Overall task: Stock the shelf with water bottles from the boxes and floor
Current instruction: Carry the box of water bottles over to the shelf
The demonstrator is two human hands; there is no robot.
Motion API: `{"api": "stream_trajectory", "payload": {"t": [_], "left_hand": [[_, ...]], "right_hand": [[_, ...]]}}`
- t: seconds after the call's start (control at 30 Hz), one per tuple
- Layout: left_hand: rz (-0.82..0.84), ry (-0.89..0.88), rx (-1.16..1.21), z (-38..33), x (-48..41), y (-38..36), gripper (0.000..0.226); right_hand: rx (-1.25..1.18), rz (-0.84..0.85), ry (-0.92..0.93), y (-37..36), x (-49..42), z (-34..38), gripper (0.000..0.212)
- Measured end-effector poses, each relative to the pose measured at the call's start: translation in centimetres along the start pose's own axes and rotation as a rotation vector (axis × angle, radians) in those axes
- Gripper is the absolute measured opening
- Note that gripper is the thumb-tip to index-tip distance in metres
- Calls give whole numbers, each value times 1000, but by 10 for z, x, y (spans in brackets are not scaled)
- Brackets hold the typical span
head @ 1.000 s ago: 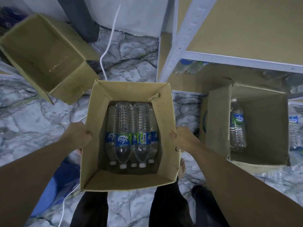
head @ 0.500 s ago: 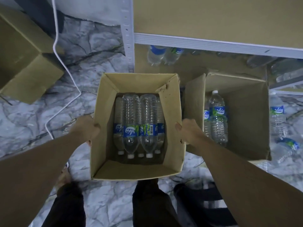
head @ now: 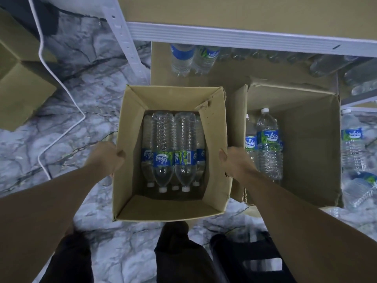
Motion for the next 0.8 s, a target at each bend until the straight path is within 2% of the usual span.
{"api": "stream_trajectory", "payload": {"t": [0.17, 0.33, 0.43, 0.67, 0.73, 0.8], "left_hand": [[21, -2, 2, 11, -3, -12, 44], [41, -16, 25, 5, 1, -13, 42], [79, 3, 31, 6, 8, -13, 39], [153, -12, -17, -1, 31, -4, 25], [229, 25, -31, -5, 44, -3, 17], [329, 67, -70, -6, 61, -2, 19]], "right_hand": [[39, 4, 25, -5, 0, 3, 38], [45, 6, 16, -6, 6, 1, 37], [129, 20, 27, -3, 12, 5, 37], [206, 204, 15, 1, 29, 7, 28], [198, 243, 10, 3, 39, 5, 28], [184, 280, 21, 8, 53, 3, 29]]}}
Point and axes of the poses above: each hand's wrist, its own x-axis away from the middle knuckle, its own y-axis out of the back of the hand, z = x × y, the point moved 7 cm from there along -x, towards the middle knuckle
